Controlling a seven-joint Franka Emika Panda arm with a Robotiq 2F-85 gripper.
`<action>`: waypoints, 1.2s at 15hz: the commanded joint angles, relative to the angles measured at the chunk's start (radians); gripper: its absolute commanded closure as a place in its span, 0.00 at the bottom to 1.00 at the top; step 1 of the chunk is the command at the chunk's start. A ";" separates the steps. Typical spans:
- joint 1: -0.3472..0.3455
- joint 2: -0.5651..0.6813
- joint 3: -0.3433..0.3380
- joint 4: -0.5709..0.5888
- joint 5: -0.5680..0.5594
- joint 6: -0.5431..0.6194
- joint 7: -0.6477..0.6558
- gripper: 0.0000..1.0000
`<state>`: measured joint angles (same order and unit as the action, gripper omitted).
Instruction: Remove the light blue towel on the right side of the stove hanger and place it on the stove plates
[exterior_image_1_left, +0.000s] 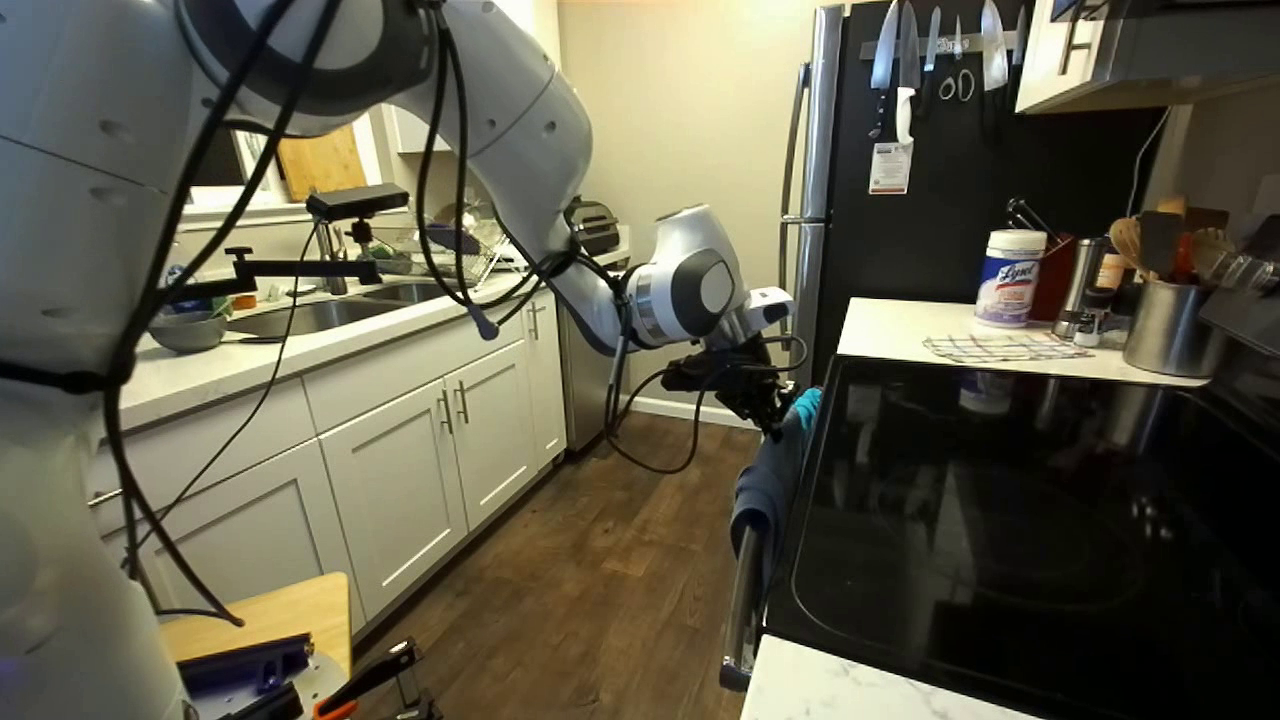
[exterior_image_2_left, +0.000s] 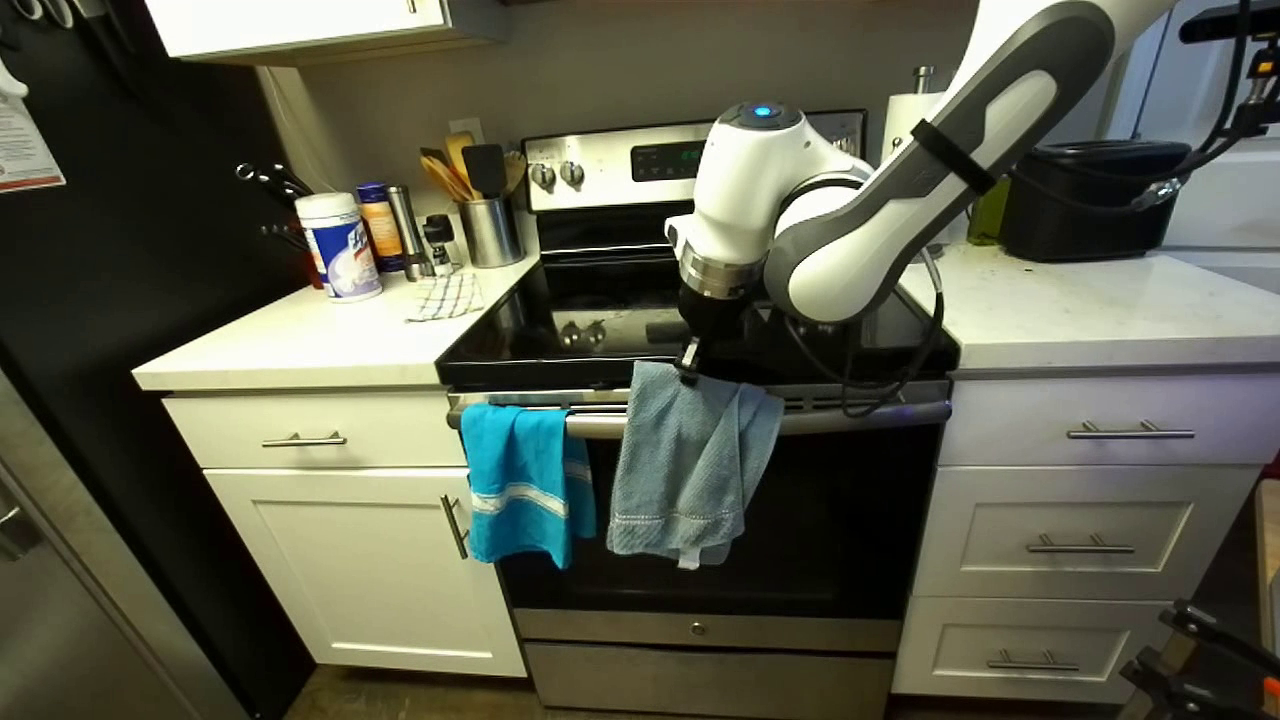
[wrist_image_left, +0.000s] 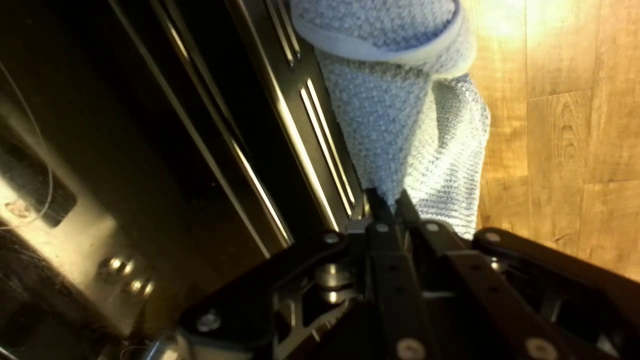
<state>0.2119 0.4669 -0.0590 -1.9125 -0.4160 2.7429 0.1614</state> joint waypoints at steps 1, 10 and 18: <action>-0.033 -0.091 0.026 -0.088 0.044 0.058 -0.062 0.99; -0.043 -0.227 0.019 -0.158 0.036 0.117 -0.052 0.99; 0.010 -0.332 -0.076 -0.167 -0.173 0.180 0.122 0.99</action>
<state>0.1952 0.1950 -0.0878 -2.0394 -0.4870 2.8814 0.1934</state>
